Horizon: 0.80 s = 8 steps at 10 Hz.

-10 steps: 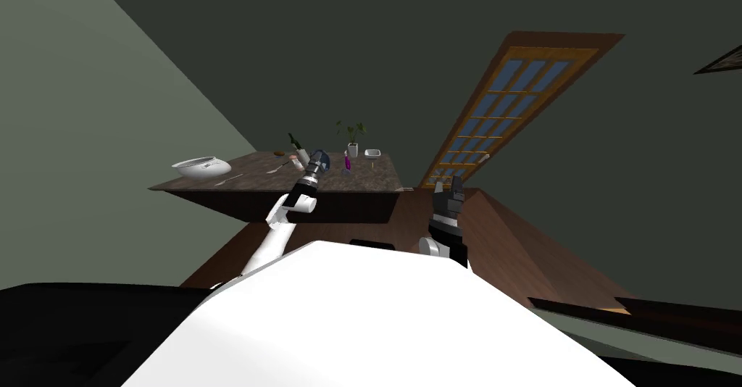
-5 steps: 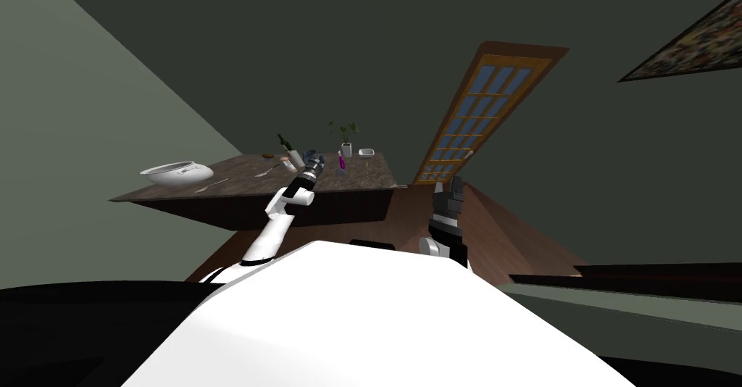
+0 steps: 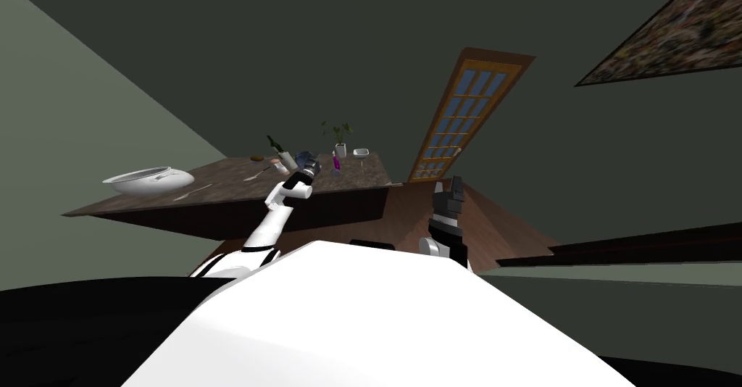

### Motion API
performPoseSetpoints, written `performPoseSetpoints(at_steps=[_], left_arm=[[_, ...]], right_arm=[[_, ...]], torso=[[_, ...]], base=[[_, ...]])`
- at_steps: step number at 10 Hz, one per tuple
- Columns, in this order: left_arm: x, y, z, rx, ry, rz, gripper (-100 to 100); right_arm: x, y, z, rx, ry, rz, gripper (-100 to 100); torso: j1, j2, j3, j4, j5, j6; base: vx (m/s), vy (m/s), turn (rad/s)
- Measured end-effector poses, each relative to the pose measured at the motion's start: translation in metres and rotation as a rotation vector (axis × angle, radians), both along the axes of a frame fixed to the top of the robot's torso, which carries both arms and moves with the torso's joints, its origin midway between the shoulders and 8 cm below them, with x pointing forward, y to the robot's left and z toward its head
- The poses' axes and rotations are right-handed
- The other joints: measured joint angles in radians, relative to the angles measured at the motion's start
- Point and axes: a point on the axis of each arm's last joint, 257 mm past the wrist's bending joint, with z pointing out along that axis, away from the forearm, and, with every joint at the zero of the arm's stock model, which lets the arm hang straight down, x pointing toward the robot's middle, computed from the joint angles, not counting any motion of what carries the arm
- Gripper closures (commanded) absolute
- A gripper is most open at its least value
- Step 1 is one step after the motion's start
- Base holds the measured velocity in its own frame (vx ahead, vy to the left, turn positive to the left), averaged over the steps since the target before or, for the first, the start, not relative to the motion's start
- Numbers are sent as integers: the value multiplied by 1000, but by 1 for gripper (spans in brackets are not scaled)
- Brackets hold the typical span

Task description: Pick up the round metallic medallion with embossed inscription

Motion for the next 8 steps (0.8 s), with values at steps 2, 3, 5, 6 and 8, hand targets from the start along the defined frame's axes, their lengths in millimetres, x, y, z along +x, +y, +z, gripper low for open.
performPoseSetpoints(at_steps=[2, 3, 5, 6, 8], left_arm=[[8, 22, -7, -16, 54, 36, -100], [12, 36, -8, -24, 80, 56, -100], [12, 50, -22, -40, 136, 88, -100], [16, 59, -20, -47, 157, 104, -100], [15, 77, -35, -65, 210, 137, -100]], right_arm=[[0, 0, 0, 0, 0, 0, 0], [0, 0, 0, 0, 0, 0, 0], [0, 0, 0, 0, 0, 0, 0], [0, 0, 0, 0, 0, 0, 0], [0, 0, 0, 0, 0, 0, 0]], torso=[[0, 0, 0, 0, 0, 0], [0, 0, 0, 0, 0, 1], [0, 0, 0, 0, 0, 0], [0, -1, 0, 0, 0, 1], [0, -1, -1, 0, 0, 0]], base=[[-20, -4, -186], [-18, -3, -119], [-9, -4, -103], [-8, 3, -144], [-2, -1, -117]])
